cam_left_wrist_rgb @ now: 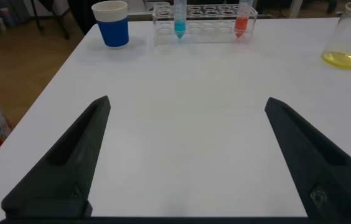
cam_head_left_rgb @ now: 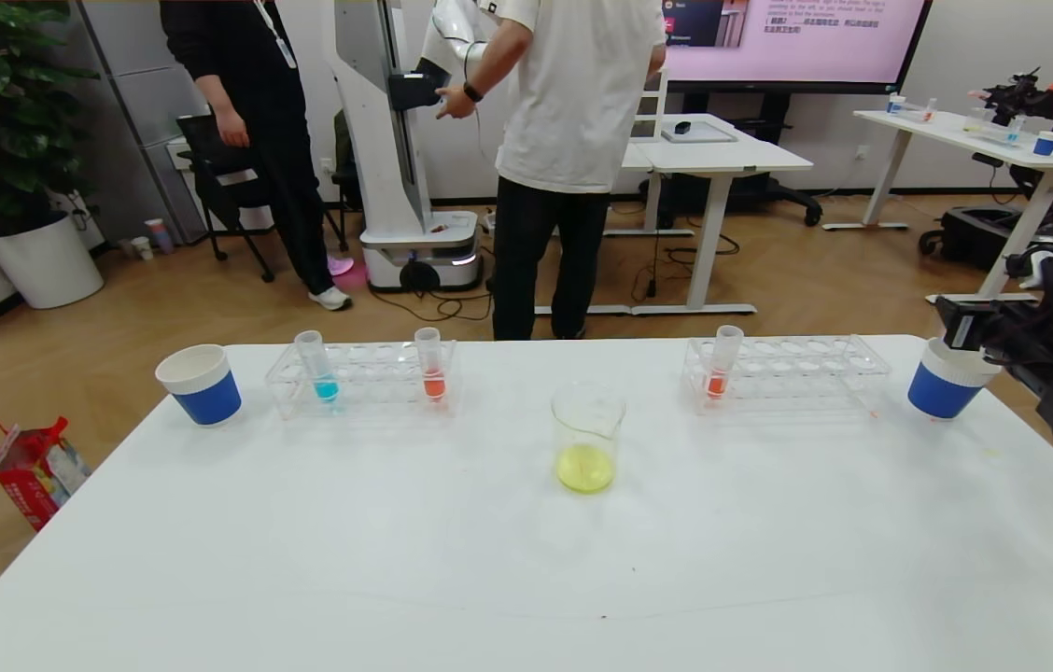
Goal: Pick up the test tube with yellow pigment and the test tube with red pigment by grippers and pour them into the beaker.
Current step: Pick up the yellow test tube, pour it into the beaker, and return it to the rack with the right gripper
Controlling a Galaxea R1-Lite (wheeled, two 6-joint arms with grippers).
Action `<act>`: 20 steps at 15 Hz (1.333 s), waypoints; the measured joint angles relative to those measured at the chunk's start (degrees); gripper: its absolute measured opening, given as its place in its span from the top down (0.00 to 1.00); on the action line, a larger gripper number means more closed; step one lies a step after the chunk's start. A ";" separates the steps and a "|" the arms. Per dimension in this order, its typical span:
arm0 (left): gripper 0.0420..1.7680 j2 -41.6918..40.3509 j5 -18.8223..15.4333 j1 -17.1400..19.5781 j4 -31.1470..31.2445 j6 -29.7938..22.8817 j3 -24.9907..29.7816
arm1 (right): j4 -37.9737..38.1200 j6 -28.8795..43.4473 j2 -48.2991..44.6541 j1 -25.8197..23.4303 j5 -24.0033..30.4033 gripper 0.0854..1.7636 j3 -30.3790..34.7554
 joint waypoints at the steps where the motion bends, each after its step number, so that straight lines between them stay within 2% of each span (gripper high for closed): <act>1: 0.02 0.00 0.00 0.00 0.00 0.00 0.00 | -0.49 0.00 0.06 0.00 0.11 0.22 0.35; 2: 0.02 0.00 0.00 0.00 -0.02 -0.02 0.00 | -1.35 -0.05 0.11 0.06 0.16 0.07 0.59; 3: 0.02 0.00 0.00 0.00 0.00 0.00 0.00 | -2.06 -0.06 0.11 0.37 0.16 0.02 0.74; 7: 0.02 0.00 0.00 0.00 0.00 0.00 0.00 | -2.15 -0.05 0.00 1.63 0.16 0.02 0.72; 10: 0.02 0.00 0.00 0.00 0.00 -0.02 0.00 | -2.01 0.11 -1.27 4.33 0.05 0.02 0.41; 17: 0.02 0.00 0.00 0.00 0.00 0.00 0.00 | -1.18 0.46 -10.11 18.14 -0.45 0.02 2.26; 20: 0.02 0.00 -0.02 0.00 0.00 0.02 0.00 | -1.60 0.48 -12.54 20.26 -0.63 0.02 3.75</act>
